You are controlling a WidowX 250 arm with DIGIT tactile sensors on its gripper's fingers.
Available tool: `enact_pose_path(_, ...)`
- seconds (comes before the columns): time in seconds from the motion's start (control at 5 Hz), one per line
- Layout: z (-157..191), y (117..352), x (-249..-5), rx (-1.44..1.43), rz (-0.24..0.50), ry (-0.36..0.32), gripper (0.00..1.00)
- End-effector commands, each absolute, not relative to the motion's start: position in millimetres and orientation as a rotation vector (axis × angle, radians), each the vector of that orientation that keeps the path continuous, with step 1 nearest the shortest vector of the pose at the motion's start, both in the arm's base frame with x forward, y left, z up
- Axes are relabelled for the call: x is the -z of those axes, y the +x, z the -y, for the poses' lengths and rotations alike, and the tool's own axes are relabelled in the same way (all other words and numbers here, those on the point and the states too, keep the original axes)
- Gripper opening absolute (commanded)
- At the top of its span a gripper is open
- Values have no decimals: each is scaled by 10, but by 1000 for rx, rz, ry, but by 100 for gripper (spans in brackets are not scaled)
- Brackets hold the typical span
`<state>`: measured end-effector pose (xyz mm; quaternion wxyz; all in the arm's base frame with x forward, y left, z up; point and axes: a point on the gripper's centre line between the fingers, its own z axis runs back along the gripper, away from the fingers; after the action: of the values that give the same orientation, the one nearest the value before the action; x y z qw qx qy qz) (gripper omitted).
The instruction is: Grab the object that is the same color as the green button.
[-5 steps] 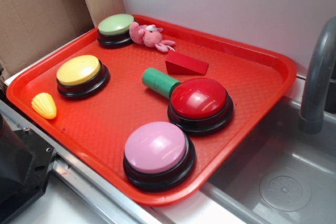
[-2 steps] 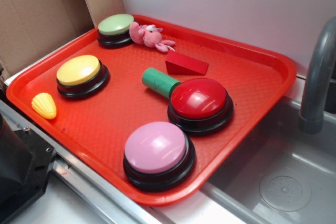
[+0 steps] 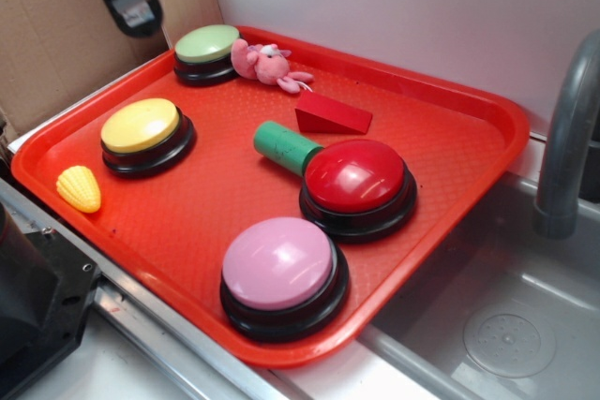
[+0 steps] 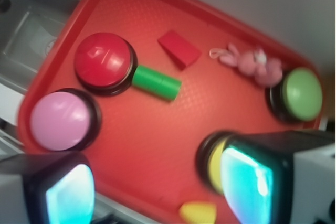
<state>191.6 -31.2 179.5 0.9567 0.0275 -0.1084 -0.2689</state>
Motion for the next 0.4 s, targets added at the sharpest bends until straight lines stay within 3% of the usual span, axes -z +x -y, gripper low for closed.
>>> enact_pose_path(0.0, 396, 2289, -1260, 902, 193, -9, 100)
enact_pose_path(0.2, 416, 2378, -1010, 996, 178, -42, 100)
